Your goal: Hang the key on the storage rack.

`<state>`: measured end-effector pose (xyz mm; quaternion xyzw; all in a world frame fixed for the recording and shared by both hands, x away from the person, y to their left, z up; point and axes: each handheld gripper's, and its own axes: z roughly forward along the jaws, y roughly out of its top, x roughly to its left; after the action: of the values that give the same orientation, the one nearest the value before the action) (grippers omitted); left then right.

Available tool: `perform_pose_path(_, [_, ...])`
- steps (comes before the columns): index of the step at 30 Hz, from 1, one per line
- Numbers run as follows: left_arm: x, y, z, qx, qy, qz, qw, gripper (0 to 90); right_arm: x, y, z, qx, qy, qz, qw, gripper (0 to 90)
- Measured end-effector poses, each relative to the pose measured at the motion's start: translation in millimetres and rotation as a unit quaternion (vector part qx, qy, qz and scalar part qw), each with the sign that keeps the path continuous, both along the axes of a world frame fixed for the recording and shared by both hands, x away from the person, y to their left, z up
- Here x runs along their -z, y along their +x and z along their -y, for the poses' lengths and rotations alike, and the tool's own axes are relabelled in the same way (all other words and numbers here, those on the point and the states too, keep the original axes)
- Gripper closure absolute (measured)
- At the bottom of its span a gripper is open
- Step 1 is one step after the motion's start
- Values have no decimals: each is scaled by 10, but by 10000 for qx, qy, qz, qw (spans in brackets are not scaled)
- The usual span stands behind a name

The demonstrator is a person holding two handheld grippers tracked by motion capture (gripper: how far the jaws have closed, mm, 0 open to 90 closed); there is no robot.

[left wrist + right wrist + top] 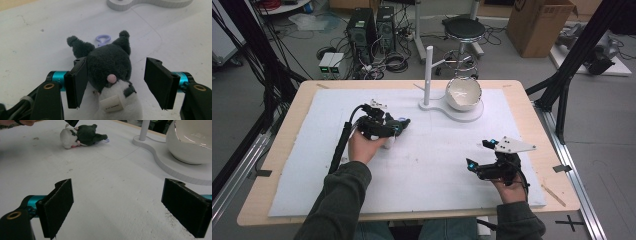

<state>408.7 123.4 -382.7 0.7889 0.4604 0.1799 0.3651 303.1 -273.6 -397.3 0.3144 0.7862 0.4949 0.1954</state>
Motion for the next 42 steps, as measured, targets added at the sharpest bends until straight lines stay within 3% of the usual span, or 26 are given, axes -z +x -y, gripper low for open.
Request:
perform_pose_path(13, [166, 0, 96, -268, 229, 44, 9994, 350, 8, 4, -16, -25, -5, -25, 10000, 99])
perform_pose_path(15, [198, -17, 96, -326, 157, 75, 9993, 357, 8, 6, -11, -23, -1, -5, 10000, 99])
perform_pose_path(18, [243, -4, 114, -357, 300, 13, 9989, 360, 12, 12, -9, -15, 6, -21, 10000, 99])
perform_pose_path(20, [270, 2, 125, -378, 278, -24, 9989, 368, 13, 16, -9, -32, 4, 7, 10000, 99])
perform_pose_path(24, [306, 5, 161, -436, 506, -52, 9978, 399, 13, 12, -12, -32, -4, -14, 10000, 99])
perform_pose_path(35, [313, -15, 197, -385, 731, -4, 9966, 499, 10, 5, -6, 5, 17, -22, 10000, 99])
perform_pose_path(42, [308, -16, 196, -391, 729, -15, 9966, 531, 14, 6, -3, 0, 22, -15, 10000, 99])
